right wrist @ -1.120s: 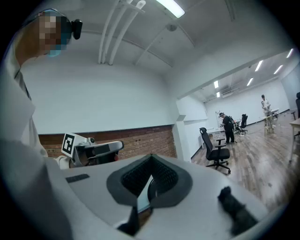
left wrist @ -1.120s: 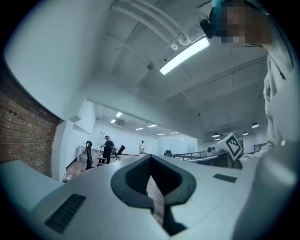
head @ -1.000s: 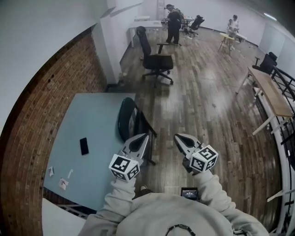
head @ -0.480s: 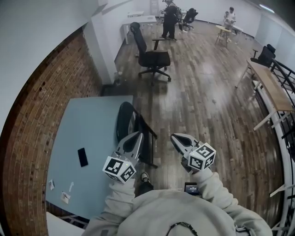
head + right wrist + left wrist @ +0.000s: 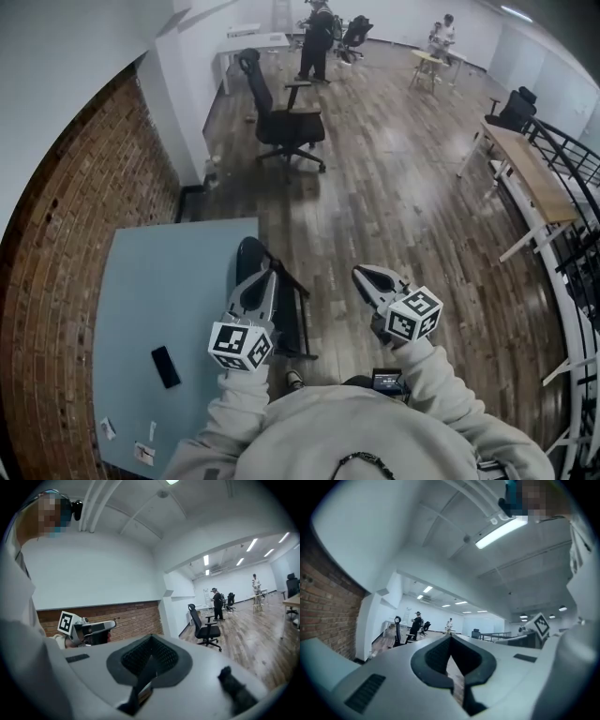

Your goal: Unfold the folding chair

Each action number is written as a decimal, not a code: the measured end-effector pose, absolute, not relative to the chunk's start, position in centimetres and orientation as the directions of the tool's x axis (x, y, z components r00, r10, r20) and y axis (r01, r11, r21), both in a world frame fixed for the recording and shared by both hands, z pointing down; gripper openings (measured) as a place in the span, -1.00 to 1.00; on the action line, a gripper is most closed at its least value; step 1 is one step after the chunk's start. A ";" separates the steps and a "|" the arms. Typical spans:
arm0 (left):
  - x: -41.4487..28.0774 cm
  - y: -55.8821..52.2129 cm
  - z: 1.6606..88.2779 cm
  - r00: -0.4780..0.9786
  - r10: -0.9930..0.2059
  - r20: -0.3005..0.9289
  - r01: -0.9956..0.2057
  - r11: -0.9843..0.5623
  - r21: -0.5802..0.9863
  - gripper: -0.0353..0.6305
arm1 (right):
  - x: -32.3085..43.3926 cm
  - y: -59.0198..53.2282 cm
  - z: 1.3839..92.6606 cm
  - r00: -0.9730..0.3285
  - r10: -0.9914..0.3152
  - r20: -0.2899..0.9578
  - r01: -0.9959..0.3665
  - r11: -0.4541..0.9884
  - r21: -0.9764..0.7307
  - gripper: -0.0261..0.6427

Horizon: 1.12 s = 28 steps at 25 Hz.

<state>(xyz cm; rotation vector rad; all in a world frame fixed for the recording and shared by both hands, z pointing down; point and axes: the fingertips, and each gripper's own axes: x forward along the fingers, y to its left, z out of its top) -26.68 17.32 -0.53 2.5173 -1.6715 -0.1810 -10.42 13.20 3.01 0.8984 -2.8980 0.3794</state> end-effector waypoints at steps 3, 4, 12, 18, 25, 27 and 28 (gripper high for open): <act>-26.0 15.3 -0.7 0.419 -0.907 -0.048 -0.883 -0.420 0.209 -0.88 | -10.6 11.1 3.5 -0.793 -0.592 0.146 -0.608 0.749 -0.264 -0.90; -25.2 14.8 -0.9 0.449 -0.892 -0.042 -0.873 -0.449 0.191 -0.88 | -10.8 10.6 3.3 -0.795 -0.591 0.136 -0.604 0.747 -0.277 -0.90; -23.8 11.2 -2.5 0.467 -0.883 -0.040 -0.874 -0.468 0.131 -0.88 | -12.5 7.6 0.7 -0.830 -0.549 0.097 -0.556 0.801 -0.225 -0.90; -24.6 9.9 -1.2 0.402 -0.916 -0.014 -0.907 -0.400 0.128 -0.88 | -12.8 6.2 0.8 -0.840 -0.532 0.109 -0.542 0.819 -0.189 -0.90; -27.1 8.9 6.2 0.352 -0.917 0.187 -0.926 -0.313 0.210 -0.46 | -14.4 3.4 6.8 -0.832 -0.503 0.234 -0.551 0.800 -0.239 -0.90; -28.1 9.1 9.0 0.312 -0.912 0.266 -0.941 -0.258 0.219 -0.24 | -15.1 3.2 9.7 -0.838 -0.467 0.284 -0.540 0.786 -0.301 -0.76; -28.7 9.1 10.3 0.292 -0.909 0.297 -0.947 -0.233 0.219 -0.14 | -15.6 3.0 11.1 -0.840 -0.448 0.305 -0.534 0.781 -0.324 -0.62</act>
